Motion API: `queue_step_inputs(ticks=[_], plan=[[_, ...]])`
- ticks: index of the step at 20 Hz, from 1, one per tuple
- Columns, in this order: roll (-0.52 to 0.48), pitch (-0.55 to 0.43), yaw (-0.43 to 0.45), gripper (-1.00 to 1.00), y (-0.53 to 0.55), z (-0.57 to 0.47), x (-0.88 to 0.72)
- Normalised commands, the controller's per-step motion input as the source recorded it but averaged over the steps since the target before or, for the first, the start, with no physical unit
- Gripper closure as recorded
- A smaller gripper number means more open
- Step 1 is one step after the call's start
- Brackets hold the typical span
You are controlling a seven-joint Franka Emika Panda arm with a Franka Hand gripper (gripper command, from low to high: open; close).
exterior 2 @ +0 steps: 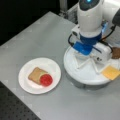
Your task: Ingredient selection for cheeseburger or sandwich
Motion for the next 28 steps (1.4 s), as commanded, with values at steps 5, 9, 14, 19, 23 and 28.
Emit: queue_step_inputs(ticks=[5,9,14,19,23,28], plan=[[-0.070,-0.157,-0.095,-1.00,0.09,-0.13,-0.19],[-0.053,-0.165,-0.041,-1.00,-0.04,-0.16,-0.21],[-0.044,-0.173,0.004,-1.00,-0.07,-0.16,-0.21],[-0.041,-0.169,0.055,-1.00,-0.07,-0.14,-0.17],[-0.047,-0.171,0.163,-1.00,-0.09,-0.14,-0.13],[-0.066,-0.148,0.442,-1.00,-0.11,-0.16,-0.09]])
